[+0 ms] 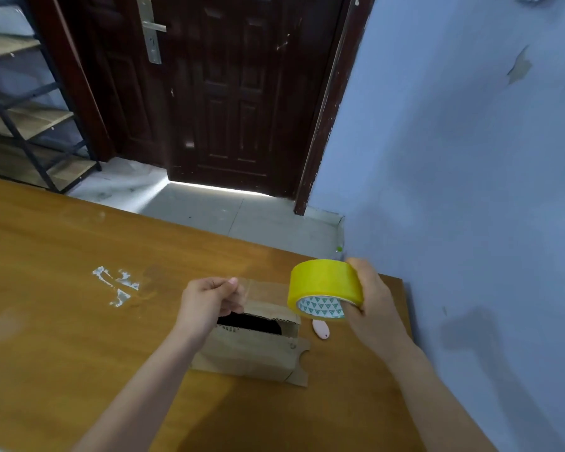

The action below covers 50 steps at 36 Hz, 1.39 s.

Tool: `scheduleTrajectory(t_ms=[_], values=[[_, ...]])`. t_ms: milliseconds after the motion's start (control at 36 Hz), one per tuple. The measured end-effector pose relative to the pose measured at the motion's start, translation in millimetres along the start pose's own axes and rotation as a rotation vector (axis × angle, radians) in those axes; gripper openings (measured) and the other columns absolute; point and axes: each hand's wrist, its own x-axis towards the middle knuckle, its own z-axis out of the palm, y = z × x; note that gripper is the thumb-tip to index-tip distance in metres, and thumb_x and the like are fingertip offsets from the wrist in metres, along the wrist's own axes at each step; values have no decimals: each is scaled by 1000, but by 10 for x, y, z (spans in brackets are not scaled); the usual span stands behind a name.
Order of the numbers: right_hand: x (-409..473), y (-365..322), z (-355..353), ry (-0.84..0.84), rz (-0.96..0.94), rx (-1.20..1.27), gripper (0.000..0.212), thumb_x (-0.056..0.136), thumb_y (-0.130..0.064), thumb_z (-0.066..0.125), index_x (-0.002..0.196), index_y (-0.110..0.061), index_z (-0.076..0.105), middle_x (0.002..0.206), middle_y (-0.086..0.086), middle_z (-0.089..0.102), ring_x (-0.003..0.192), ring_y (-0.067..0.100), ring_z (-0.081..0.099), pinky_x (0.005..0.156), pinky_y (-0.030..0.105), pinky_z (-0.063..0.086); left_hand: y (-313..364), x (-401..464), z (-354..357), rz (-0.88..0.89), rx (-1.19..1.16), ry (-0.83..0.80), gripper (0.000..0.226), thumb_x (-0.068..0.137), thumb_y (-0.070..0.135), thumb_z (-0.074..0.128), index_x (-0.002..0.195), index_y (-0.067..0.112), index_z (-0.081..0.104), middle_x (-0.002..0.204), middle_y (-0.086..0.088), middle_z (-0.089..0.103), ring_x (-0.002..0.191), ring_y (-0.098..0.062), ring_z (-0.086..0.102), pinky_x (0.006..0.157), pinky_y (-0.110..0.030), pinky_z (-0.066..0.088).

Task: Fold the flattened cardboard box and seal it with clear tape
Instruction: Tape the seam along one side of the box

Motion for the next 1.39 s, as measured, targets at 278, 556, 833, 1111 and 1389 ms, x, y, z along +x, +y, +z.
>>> scheduleTrajectory(t_ms=[278,556,833,1111,1389], values=[[-46,274,-255,-89,-118,-577,73,49,2,74,113,-13,44,101,15,61,88,22,52,58,30,50,56,188,-314,15,14,98,20,93,13,56,79,2,66,60,-6,69,50,-17,64,58,-28,47],[-278,460,-329,-103,-85,-640,61,53,-16,61,113,-23,50,97,-2,47,75,25,60,47,20,32,-166,139,-271,-109,-153,-26,21,96,10,50,85,-4,60,73,-18,65,53,-16,66,52,-24,56],[-327,520,-190,-175,-31,-629,75,46,-3,79,113,-23,51,89,0,54,73,23,60,45,22,37,-704,208,-130,-124,-401,-8,19,96,12,49,90,1,63,88,-10,72,79,-17,71,74,-25,58],[-315,564,-74,-234,-8,-654,79,37,-9,87,107,-23,53,78,-1,53,62,18,58,43,13,27,-912,263,-153,-90,-200,-22,22,98,13,47,88,-3,58,82,-8,72,79,-15,72,72,-20,58],[-348,752,168,-367,50,-656,79,39,-11,87,110,-27,55,82,-4,52,67,15,57,48,19,30,-989,379,-260,-132,-380,-85,25,101,14,40,84,2,54,110,-27,64,92,-35,69,76,-37,59]])
